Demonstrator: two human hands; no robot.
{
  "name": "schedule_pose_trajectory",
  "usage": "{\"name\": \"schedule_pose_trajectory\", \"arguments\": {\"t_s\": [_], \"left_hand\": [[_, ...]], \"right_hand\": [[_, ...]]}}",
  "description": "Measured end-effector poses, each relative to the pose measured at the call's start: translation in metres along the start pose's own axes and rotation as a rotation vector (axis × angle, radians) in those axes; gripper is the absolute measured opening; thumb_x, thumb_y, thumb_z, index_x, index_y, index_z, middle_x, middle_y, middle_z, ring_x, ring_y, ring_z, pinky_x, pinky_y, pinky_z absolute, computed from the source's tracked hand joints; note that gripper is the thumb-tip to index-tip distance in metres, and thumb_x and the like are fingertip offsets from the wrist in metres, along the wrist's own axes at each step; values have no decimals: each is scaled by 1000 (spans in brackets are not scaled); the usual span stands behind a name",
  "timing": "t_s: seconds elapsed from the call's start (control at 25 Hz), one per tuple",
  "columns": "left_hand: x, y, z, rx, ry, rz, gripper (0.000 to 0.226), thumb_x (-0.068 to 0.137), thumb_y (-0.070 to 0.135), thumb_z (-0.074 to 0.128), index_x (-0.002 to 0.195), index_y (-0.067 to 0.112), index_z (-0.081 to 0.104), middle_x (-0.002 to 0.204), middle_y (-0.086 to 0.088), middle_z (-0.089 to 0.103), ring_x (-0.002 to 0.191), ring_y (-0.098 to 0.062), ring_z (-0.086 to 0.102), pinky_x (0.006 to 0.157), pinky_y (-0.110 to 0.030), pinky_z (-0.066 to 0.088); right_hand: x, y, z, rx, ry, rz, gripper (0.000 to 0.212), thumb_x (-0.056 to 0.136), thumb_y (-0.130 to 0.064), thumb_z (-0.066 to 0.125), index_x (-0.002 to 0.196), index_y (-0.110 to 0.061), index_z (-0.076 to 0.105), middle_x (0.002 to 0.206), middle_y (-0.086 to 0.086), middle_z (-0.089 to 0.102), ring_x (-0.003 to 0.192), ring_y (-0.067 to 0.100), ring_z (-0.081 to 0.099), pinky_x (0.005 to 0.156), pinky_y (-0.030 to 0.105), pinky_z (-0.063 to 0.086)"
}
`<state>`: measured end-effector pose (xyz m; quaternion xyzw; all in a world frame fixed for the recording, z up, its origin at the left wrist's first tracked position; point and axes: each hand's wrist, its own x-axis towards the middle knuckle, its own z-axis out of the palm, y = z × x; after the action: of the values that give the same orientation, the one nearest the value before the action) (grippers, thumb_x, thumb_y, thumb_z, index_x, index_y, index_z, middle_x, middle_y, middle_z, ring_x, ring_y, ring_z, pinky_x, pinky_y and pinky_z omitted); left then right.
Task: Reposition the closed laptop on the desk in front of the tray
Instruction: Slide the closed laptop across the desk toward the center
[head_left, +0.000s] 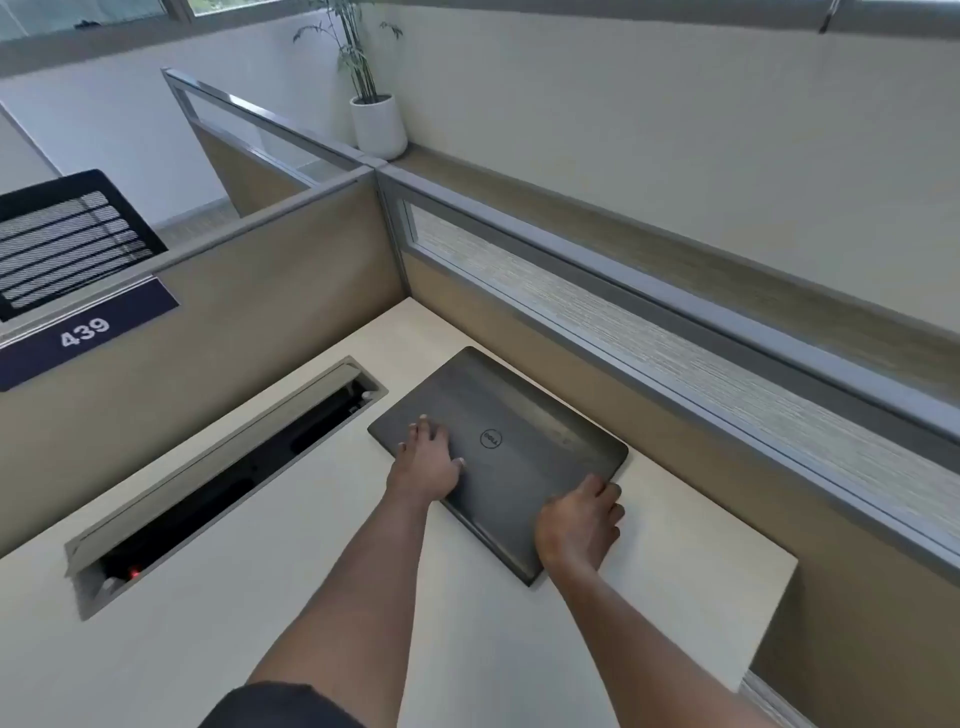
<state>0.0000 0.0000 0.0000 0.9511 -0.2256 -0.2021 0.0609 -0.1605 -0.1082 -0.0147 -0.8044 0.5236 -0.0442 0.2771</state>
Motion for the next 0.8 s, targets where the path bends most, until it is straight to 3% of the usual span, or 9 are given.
{"name": "schedule_pose_trajectory", "arguments": {"t_s": [0.2,0.44,0.8], "left_hand": [[18,-7,-6,-14,-19,-44,75,98,40,50,155,5,18,167,-18,3,155,-34,5,124,-49,15],[42,-12,-11,-27,-3,-66,87,94,48,54,157,6,11,168,-15,0,155,-31,2,124,-53,11],[59,-30,-23,-53,3,-212,132,60,73,74,156,9,11,164,-11,15,150,-34,15,115,-60,22]], "right_hand": [[9,-8,6,136,43,132,59,87,-12,53,141,0,31,141,20,36,109,41,46,88,46,45],[25,-16,14,211,13,329,73,87,-16,56,148,2,20,145,21,34,119,43,41,94,47,42],[57,-33,5,371,-26,649,55,78,-12,65,123,1,37,132,22,36,118,41,39,91,45,44]]}}
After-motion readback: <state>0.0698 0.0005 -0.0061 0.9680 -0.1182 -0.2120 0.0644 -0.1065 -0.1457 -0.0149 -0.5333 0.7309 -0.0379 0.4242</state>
